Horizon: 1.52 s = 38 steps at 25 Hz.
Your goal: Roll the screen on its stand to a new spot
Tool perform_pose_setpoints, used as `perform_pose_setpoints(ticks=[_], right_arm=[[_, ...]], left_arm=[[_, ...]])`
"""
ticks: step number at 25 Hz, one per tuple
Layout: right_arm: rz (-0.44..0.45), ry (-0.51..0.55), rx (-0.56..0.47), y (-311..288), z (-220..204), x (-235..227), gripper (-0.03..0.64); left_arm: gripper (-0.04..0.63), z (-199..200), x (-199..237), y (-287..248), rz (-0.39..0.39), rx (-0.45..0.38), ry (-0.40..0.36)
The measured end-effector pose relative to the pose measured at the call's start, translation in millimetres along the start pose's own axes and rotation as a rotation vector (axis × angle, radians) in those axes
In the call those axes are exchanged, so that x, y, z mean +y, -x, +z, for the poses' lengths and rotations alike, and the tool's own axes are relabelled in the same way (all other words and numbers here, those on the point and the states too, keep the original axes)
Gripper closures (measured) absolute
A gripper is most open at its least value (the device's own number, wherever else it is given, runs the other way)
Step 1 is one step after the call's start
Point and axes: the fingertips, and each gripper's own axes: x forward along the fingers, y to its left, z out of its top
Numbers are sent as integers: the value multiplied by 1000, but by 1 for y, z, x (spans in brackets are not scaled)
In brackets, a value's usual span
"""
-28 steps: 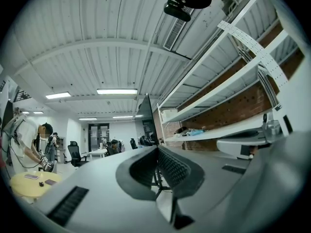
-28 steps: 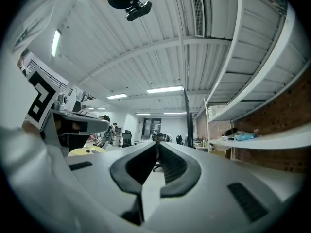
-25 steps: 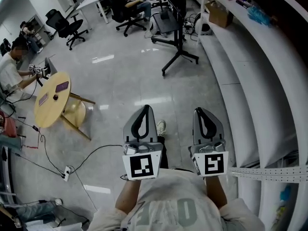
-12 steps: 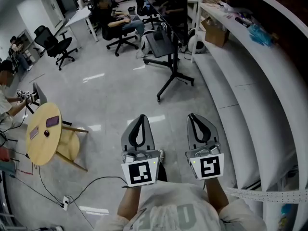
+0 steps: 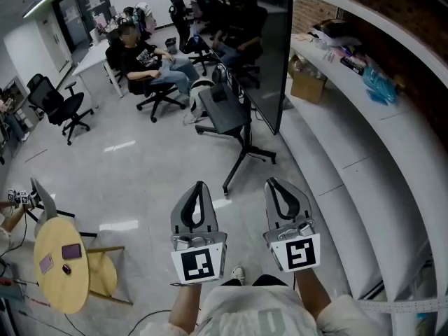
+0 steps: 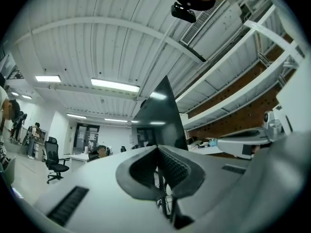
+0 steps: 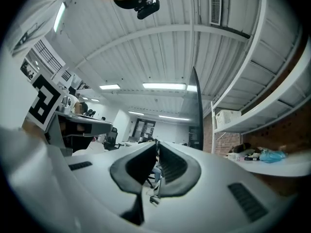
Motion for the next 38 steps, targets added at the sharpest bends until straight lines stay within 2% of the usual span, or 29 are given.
perform_pose_setpoints(ticks=[3, 5, 9, 13, 18, 21, 26, 27, 28, 29, 30, 31, 33, 38], right_arm=[[-29, -28, 5, -31, -8, -21, 588], [-55, -9, -3, -46, -10, -45, 588], [-78, 11, -37, -70, -14, -93, 587], [-53, -12, -50, -82, -21, -125, 586], [-5, -23, -52, -89, -28, -146, 587], [19, -54, -44, -95, -35, -151, 586], [43, -114, -62, -116, -36, -162, 586], [51, -129, -63, -121, -36, -164, 584], [62, -140, -62, -126, -35, -166, 581], [72, -149, -63, -131, -36, -168, 526], [78, -160, -66, -136, -36, -172, 430], [80, -170, -70, -142, -37, -176, 378], [82, -179, -64, -153, -45, -183, 367], [97, -149, 26, -174, -78, -187, 365]], left_arm=[[581, -19, -2, -41, -37, 28, 10], [581, -31, -12, -66, -63, 46, 14], [581, -37, -39, -110, -72, 36, 12], [581, -39, -68, -142, -68, 29, 26], [581, -39, -90, -172, -56, 20, 45], [581, -45, -95, -185, -61, 39, 30], [577, -35, -101, -213, -130, 40, 26], [562, -30, -105, -219, -159, 33, 21], [505, -25, -112, -225, -194, 30, 21], [427, -21, -119, -231, -232, 29, 26], [393, -16, -127, -238, -264, 28, 32], [369, -11, -133, -246, -288, 22, 31], [336, 2, -141, -261, -316, 3, 17], [313, 28, -154, -294, -340, -28, 32]])
